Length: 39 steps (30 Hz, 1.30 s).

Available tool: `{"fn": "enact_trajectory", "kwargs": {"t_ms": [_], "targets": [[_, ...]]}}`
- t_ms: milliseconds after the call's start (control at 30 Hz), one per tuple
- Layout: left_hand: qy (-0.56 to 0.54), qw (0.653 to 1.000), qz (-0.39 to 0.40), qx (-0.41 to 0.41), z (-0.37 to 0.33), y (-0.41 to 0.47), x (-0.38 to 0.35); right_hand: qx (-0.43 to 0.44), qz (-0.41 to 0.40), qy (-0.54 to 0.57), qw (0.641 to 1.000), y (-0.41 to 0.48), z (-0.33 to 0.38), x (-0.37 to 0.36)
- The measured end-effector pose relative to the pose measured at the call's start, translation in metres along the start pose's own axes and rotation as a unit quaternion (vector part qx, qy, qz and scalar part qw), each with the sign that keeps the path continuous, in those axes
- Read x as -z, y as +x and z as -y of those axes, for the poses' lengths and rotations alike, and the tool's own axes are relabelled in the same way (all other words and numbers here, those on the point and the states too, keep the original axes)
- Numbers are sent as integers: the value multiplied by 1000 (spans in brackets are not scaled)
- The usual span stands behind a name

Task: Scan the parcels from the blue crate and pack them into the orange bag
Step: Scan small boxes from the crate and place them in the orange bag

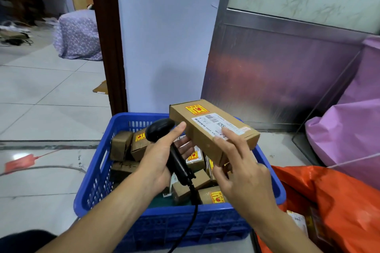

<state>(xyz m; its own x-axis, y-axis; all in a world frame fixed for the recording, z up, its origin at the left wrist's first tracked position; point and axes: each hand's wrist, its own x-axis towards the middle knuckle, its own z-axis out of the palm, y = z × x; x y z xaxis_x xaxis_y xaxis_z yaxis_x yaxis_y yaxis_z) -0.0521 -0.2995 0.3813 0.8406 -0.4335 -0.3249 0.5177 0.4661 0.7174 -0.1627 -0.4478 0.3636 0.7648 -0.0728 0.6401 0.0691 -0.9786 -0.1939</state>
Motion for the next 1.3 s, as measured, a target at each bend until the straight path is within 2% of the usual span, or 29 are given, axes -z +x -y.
{"fn": "enact_trajectory", "kwargs": {"t_ms": [100,200,367,467,567,667,800,900,967,1067,1133,1200,1300], "targets": [[22,1000,-2,5,1,-4,1,48,17,-33,998,-3,10,-8],[32,999,-36,9,1,-6,3,80,42,-53,995,-9,16,-17],[39,997,-63,16,-6,-8,5,44,113,-19,992,-14,23,-24],[89,993,-77,-14,-13,-2,8,19,135,6,991,-14,9,-18],[166,979,-75,-90,-23,4,12,-74,104,51,991,-7,-10,-3],[254,954,-44,-151,-31,4,14,-191,52,113,974,-1,-32,10],[329,936,39,-117,-40,-2,14,-324,17,263,909,5,-58,17],[431,892,120,-70,-44,-6,15,-366,17,340,866,9,-66,21],[492,852,174,-40,-44,-5,17,-369,53,374,849,11,-71,23],[553,799,236,1,-37,-6,18,-375,240,375,813,8,-70,29],[565,785,255,2,-31,-7,17,-361,344,372,783,7,-62,35],[562,788,251,-15,-29,-7,16,-363,361,381,770,7,-58,36],[551,803,219,-55,-29,-6,14,-364,339,386,777,10,-57,34]]}}
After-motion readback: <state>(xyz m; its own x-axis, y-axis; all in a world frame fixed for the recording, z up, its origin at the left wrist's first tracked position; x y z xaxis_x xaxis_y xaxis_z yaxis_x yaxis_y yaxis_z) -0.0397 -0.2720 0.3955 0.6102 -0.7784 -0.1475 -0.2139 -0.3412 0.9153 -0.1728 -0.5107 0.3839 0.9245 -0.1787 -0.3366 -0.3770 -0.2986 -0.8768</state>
